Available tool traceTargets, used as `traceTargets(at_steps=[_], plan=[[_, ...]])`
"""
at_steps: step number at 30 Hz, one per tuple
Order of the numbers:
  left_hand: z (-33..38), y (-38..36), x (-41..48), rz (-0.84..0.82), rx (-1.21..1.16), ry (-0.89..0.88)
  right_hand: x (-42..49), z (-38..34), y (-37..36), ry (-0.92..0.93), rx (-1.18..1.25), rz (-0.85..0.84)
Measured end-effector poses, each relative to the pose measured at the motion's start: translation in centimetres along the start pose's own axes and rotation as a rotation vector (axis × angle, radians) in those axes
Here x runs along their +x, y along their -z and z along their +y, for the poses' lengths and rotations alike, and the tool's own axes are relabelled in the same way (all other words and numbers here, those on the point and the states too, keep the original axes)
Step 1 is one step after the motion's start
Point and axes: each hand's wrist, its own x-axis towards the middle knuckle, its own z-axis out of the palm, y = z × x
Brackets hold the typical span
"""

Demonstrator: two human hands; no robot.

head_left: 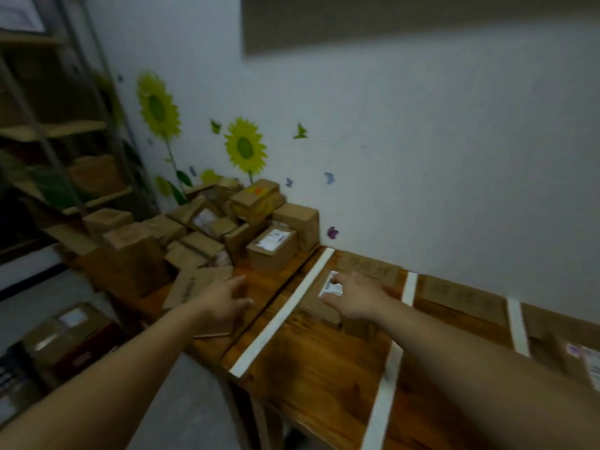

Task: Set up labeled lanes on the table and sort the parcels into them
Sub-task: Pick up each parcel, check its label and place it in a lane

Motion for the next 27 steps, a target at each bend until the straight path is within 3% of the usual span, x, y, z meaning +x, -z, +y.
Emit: traceTargets(at_steps=[8,15,21,27], plan=[[-13.5,3.7,2.2,-0.012,-0.099,0.136,9.8,-10.6,-3.5,0.116,-0.034,-0.100],[-19.8,7.5,9.1,-0.010,-0.170,0.282,21.9,-17.2,-6.9,0.161,0.027,-0.165],[-23.9,11.9,15.3,0.056,-0.198,0.316,30.2,-21.8,-8.2,0.196,0.004,-0.197],[-26.6,16.2,21.3,0.124,-0.187,0.247,36.2,-24.7,-10.4,0.076,0.050,-0.178]])
